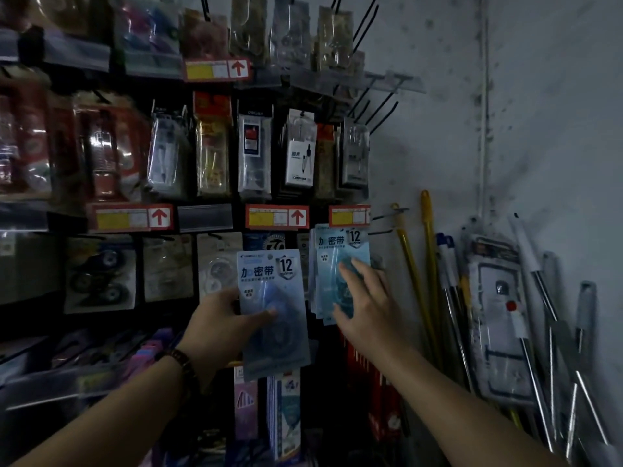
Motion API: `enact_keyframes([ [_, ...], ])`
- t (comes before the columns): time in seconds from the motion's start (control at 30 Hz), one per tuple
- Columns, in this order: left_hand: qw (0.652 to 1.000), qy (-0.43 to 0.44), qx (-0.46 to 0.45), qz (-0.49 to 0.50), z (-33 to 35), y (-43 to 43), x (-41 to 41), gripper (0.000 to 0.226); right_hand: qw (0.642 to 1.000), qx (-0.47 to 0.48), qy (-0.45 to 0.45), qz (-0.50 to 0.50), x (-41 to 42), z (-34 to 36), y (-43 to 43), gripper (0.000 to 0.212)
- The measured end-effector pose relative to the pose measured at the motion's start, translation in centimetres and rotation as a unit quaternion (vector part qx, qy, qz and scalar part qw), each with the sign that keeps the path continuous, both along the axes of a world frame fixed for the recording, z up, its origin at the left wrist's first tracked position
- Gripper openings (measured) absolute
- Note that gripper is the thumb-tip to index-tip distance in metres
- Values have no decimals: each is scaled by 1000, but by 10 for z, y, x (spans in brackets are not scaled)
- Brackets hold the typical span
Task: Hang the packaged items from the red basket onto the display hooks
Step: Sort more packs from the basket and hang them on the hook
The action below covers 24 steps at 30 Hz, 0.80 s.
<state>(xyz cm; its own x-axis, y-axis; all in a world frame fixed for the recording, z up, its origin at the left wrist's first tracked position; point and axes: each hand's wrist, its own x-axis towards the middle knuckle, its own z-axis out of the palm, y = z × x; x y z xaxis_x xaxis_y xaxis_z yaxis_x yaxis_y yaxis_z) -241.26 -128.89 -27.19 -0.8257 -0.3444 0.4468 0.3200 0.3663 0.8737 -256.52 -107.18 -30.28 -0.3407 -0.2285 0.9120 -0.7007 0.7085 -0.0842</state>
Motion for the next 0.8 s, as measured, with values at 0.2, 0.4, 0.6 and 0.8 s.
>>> enact_keyframes([
  [0.2,1000,-5,1,-11,6,5,3,36,1000,-20,-20,-5,2,10,-2,78],
  [0.4,1000,-4,-6,-11,8,5,3,34,999,-33,-26,1,8,14,3,80],
  [0.6,1000,-11,-14,-7,14,7,2,32,997,1,-77,-12,12,20,-6,83],
  [0.8,1000,-27,5,-11,21,13,3,37,992,41,-113,-44,3,24,-7,71],
])
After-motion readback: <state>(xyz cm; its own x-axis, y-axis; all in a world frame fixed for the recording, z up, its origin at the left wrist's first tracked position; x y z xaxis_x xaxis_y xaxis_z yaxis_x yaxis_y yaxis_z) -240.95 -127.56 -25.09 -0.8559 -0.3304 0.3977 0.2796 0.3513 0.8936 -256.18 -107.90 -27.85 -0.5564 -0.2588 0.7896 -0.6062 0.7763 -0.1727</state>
